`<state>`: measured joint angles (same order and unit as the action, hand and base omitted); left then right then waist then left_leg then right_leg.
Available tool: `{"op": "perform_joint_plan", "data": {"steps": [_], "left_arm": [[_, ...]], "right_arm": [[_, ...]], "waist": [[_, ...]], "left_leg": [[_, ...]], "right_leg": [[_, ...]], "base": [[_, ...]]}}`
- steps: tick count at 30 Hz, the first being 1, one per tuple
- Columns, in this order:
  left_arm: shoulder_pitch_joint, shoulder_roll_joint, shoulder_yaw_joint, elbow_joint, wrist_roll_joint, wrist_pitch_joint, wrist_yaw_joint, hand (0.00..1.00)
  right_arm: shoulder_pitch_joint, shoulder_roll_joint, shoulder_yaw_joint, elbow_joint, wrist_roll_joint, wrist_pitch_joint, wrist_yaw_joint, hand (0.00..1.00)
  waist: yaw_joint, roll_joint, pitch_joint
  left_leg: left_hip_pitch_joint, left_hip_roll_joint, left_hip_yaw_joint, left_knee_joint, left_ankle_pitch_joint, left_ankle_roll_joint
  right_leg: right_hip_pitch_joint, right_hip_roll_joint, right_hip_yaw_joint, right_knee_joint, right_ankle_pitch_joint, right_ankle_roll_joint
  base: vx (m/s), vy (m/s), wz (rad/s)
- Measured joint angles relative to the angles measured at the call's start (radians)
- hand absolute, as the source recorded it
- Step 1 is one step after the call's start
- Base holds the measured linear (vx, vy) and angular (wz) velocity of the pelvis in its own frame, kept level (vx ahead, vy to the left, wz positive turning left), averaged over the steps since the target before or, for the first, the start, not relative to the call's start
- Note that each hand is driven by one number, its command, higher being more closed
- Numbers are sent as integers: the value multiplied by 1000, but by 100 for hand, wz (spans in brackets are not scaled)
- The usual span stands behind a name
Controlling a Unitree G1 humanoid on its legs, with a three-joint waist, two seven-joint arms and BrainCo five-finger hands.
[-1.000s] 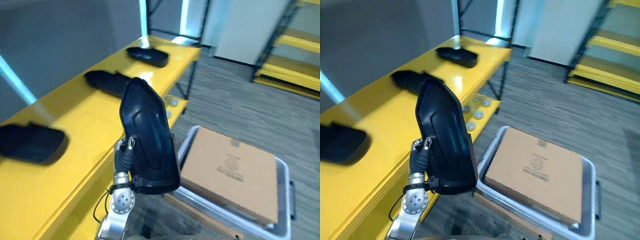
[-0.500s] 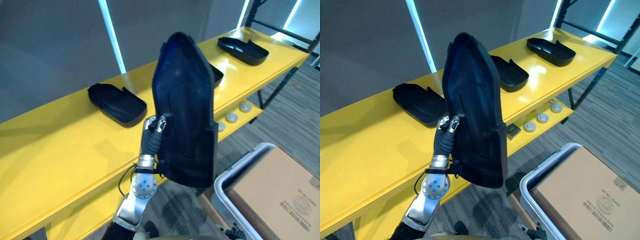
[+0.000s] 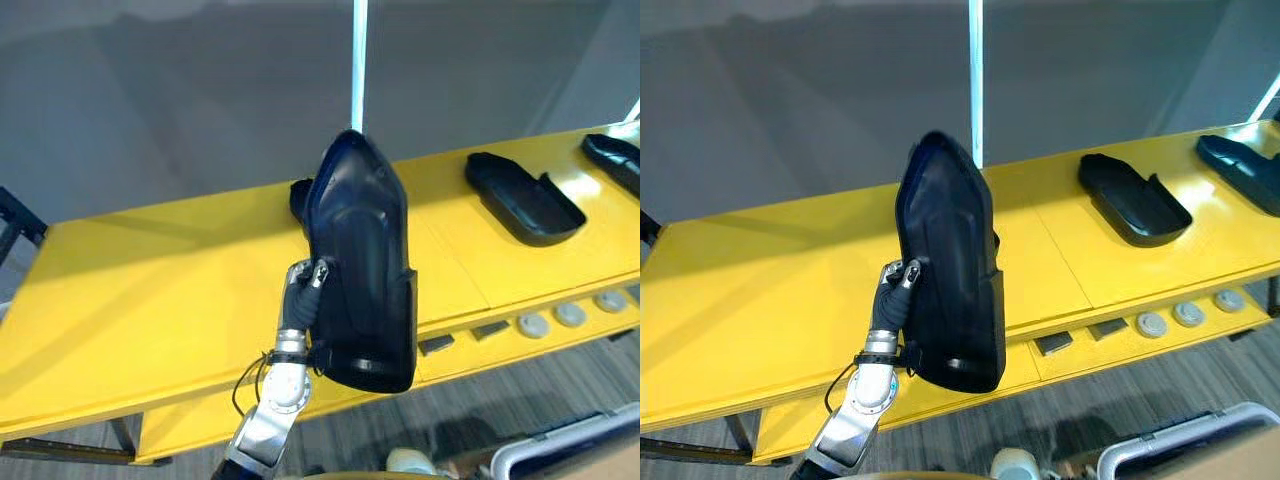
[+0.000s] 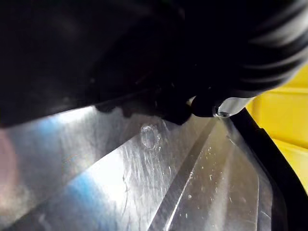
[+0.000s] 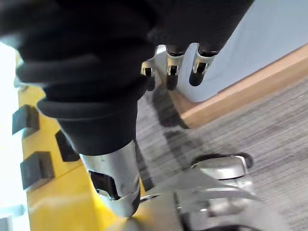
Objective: Walk over and take plastic housings, then place them on the shelf
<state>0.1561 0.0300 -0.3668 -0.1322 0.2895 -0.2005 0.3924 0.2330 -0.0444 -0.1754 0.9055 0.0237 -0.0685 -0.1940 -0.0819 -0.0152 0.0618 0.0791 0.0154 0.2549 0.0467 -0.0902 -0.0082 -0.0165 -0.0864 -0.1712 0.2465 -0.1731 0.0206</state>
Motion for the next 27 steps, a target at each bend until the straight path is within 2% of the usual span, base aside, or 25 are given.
{"op": "perform_joint_plan", "data": {"steps": [2,5,8,9,10,11,12,13,14,15,16,18,19,20,21,22,23,24,25,26,27], "left_arm": [[6,0,5,0,-2,0,0,100],[23,5,16,0,-5,0,-1,100],[19,6,24,-8,-7,0,0,100],[18,6,23,-22,-13,0,1,100],[17,5,23,-29,-16,-1,2,100],[10,5,24,-33,-22,-2,3,100],[9,6,26,-33,-25,-1,5,100],[9,8,24,-32,-35,-1,5,100],[12,11,23,-31,-40,-1,4,100],[12,11,23,-31,-44,-2,4,100],[6,4,20,-31,-55,-3,5,100],[-16,-23,4,-31,-83,-4,16,100],[-31,-22,-6,-24,-88,-4,27,100],[-33,-7,-5,-21,-91,-3,30,100],[-33,25,-6,-21,-94,-4,33,100],[-34,35,-7,-21,-97,-4,36,100],[-36,45,-7,-21,-101,-4,41,100],[-40,58,-9,-19,-102,-4,45,100],[-41,65,-10,-15,-102,-4,45,100],[-42,74,-9,-12,-101,-4,43,100],[-44,71,-6,-11,-102,-4,43,100]], "right_arm": [[1,9,13,-1,-5,0,-1,0],[-5,11,27,-1,-15,-1,-4,0],[-7,13,27,1,-23,-2,-10,0],[-10,17,27,2,-25,-4,-19,0],[-11,15,25,4,-26,-5,-21,0],[-22,6,26,20,-27,-6,-23,0],[-49,-5,25,54,-33,-4,-25,0],[-62,-6,26,73,-34,-3,-25,0],[-60,-4,26,80,-35,-3,-25,0],[-52,-6,25,95,-37,-2,-25,0],[-40,-10,11,100,-36,-1,-25,0],[-30,-34,-17,99,-36,-2,-26,0],[-40,-38,-22,113,-36,2,-26,0],[-39,-22,-23,118,-34,2,-26,0],[-39,10,-36,133,-34,0,-32,0],[-41,18,-45,137,-34,3,-35,0],[-48,20,-45,148,-36,6,-39,0],[-52,20,-43,150,-39,6,-42,0],[-56,18,-41,149,-44,6,-42,0],[-75,5,-32,149,-49,9,-42,0],[-106,-22,-18,149,-54,15,-42,0]], "waist": [[11,-20,-8],[16,-24,-13],[25,-32,-8],[21,-43,1],[18,-40,2],[19,-30,5],[19,-32,9],[10,-35,12],[7,-46,16],[-10,-45,16],[-22,-23,10],[-24,26,3],[-26,21,-2],[-31,-6,-4],[-41,-34,-1],[-41,-47,-7],[-34,-56,-12],[-29,-56,-12],[-24,-54,-11],[-12,-41,-9],[-5,-16,2]], "left_leg": [[1,3,3,0,1,-1],[11,6,-3,-10,6,-9],[-39,-2,-5,48,7,-11],[-75,5,13,103,-19,-23],[-99,33,71,149,-61,-21],[-145,93,153,246,-109,10],[-194,170,208,372,-149,40],[-208,222,216,445,-154,44],[-204,244,212,459,-151,40],[-199,285,192,453,-140,22],[-199,316,142,410,-117,-14],[-174,343,44,288,-39,-70],[-175,298,10,273,-82,-183],[-178,267,8,281,-88,-161],[-201,230,3,317,-108,-144],[-220,225,-3,354,-128,-137],[-262,226,-1,433,-174,-123],[-282,230,15,486,-213,-108],[-281,231,38,496,-225,-98],[-269,228,94,488,-234,-83],[-249,211,154,435,-226,-53]], "right_leg": [[13,5,-1,-24,9,-1],[57,14,-17,-88,48,2],[61,-7,-55,-97,56,8],[58,-22,-77,-96,60,6],[50,-21,-86,-96,59,5],[33,-19,-103,-95,56,2],[15,-32,-107,-90,56,1],[10,-65,-108,-80,61,10],[10,-83,-110,-77,64,18],[12,-116,-117,-73,70,46],[7,-143,-130,-66,75,86],[-27,-167,-130,-33,75,149],[-36,-208,-125,-20,78,183],[-26,-233,-124,-29,86,189],[-8,-263,-128,-63,121,182],[-2,-269,-130,-83,142,187],[-6,-270,-125,-107,188,192],[-25,-273,-101,-111,222,176],[-46,-277,-83,-105,243,150],[-101,-282,-76,-94,315,51],[-150,-285,-117,-82,393,-87]], "base": [[106,-21,0],[62,23,10],[-31,46,36],[-62,40,58],[-80,43,53],[-114,56,35],[-135,142,32],[-106,168,22],[-81,346,29],[-74,444,44],[-69,491,44],[-49,513,30],[-40,535,26],[-17,476,39],[-1,331,35],[-25,376,16],[-50,380,-25],[-64,385,-50],[-90,391,-94],[-151,416,-127],[-168,430,-126]]}}
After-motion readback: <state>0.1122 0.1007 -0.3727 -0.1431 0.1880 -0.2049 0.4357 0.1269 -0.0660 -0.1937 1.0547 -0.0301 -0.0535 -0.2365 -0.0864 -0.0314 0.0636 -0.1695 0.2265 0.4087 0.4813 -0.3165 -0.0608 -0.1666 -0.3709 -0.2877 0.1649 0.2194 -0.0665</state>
